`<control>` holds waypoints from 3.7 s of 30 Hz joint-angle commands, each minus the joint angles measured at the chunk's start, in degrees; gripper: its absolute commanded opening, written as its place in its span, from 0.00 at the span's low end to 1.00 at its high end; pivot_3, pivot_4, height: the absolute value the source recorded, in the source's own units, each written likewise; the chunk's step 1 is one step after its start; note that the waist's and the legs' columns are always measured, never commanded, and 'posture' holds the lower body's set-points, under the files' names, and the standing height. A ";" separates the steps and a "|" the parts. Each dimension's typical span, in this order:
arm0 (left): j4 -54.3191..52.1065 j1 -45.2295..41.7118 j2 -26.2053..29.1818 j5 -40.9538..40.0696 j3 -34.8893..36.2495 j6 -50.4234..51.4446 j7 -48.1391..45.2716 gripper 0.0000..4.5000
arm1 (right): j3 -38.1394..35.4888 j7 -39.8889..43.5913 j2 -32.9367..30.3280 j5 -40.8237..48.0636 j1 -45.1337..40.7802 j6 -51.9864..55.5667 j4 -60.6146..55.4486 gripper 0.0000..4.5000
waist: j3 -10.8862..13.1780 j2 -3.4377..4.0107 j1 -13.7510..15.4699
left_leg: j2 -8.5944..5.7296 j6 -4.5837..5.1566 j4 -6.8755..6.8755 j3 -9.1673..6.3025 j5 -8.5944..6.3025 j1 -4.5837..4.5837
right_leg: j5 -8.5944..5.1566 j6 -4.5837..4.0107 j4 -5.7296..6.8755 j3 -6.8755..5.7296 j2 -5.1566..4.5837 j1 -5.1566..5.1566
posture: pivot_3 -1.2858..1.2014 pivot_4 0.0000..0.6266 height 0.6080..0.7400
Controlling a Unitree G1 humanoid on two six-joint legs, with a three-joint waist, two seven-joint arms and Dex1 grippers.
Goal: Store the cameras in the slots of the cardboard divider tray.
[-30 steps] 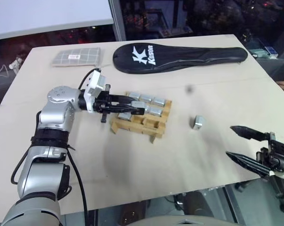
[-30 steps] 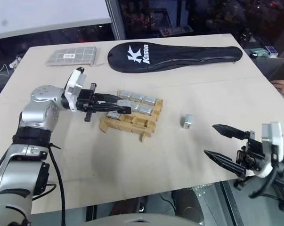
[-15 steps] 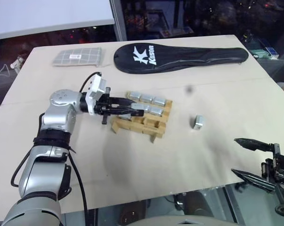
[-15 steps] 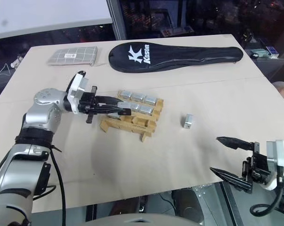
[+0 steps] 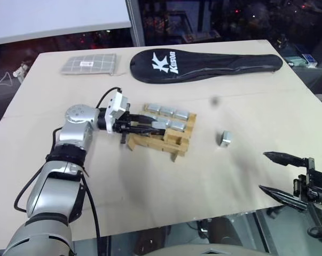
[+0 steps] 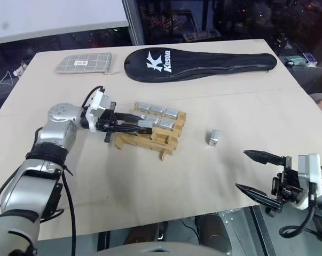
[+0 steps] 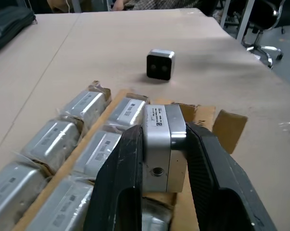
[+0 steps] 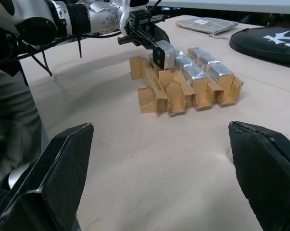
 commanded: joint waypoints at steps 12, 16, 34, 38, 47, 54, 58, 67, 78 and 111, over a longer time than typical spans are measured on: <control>4.32 -4.41 2.60 -2.54 -7.59 -3.29 -0.23 0.16 | -1.42 -1.14 0.36 0.68 3.02 -1.28 -3.45 0.99 | 0.00 0.00 -0.08 | 0.00 0.04 0.03 0.01 -0.02 0.00 | 0.00 0.01 0.01 0.03 -0.01 0.01 | 0.52 0.24 1.00; 5.36 -4.98 2.74 -2.69 -8.69 -3.93 -0.23 0.16 | -1.03 -0.96 0.92 0.22 2.85 -2.06 -2.70 0.99 | 0.00 0.00 -0.08 | 0.00 0.04 0.03 0.01 -0.02 0.01 | 0.00 0.01 0.02 0.02 0.00 0.01 | 0.52 0.24 1.00; 9.78 -8.42 2.32 -0.38 -12.12 -7.81 -0.23 0.94 | -0.48 -1.64 2.19 -0.85 3.73 -3.20 -3.21 1.00 | -0.01 0.00 -0.09 | 0.01 0.06 0.14 0.01 -0.04 -0.01 | 0.01 0.02 0.03 0.02 0.02 0.04 | 0.52 0.24 1.00; 9.58 -8.86 2.60 -1.16 -11.46 -7.05 -0.23 0.94 | -0.10 -1.41 2.07 -1.05 3.12 -3.49 -2.37 1.00 | -0.01 0.00 -0.07 | 0.01 0.07 0.18 0.00 -0.04 -0.02 | 0.01 0.03 0.03 0.01 0.02 0.04 | 0.52 0.24 1.00; 2.33 -7.09 7.77 -5.44 -10.65 -2.41 -0.23 0.94 | 1.53 -1.99 1.90 -1.61 1.18 -2.92 -1.86 1.00 | -0.01 0.01 -0.15 | 0.03 0.08 0.20 0.00 -0.05 -0.03 | 0.02 0.05 0.04 0.02 0.03 0.04 | 0.52 0.24 1.00; -15.67 5.02 19.62 -12.95 -2.34 12.12 -0.23 0.94 | 6.60 -9.02 2.05 -2.00 -4.52 0.31 -6.81 1.00 | 0.00 0.06 -0.63 | 0.19 0.13 0.20 0.00 -0.09 0.02 | 0.02 0.04 0.08 0.12 0.09 -0.01 | 0.52 0.24 1.00; -24.84 16.11 24.25 -13.14 6.01 15.19 0.59 0.94 | 12.83 -16.12 3.21 -4.09 -15.66 3.21 -8.10 1.00 | 0.00 0.09 -0.82 | 0.25 0.13 0.23 0.02 -0.09 0.07 | 0.02 0.03 0.08 0.20 0.15 0.00 | 0.52 0.24 1.00; -47.21 38.95 27.21 -17.10 28.57 28.84 10.64 0.94 | 33.34 -24.01 8.41 -21.37 -42.35 6.67 2.55 1.00 | 0.05 0.15 -0.38 | 0.28 0.12 0.20 0.07 -0.10 -0.07 | -0.01 -0.02 -0.01 0.00 0.16 -0.09 | 0.52 0.24 1.00; -63.27 56.40 24.08 -18.18 53.03 39.24 16.53 0.94 | 50.79 -22.14 19.18 -34.73 -57.74 10.36 21.93 1.00 | 0.03 0.13 -0.29 | 0.16 0.08 -0.11 0.05 -0.08 -0.22 | 0.16 -0.26 -0.06 0.00 0.02 -0.33 | 0.52 0.24 1.00; -64.38 58.75 22.16 -17.77 57.84 43.05 13.49 0.95 | 51.69 -23.54 28.89 -45.26 -63.88 6.23 32.40 0.17 | 0.02 0.12 -1.84 | 0.16 -0.14 -0.48 -0.01 0.05 -0.05 | 0.15 -0.28 -0.02 0.07 0.07 -0.45 | 0.52 0.24 1.00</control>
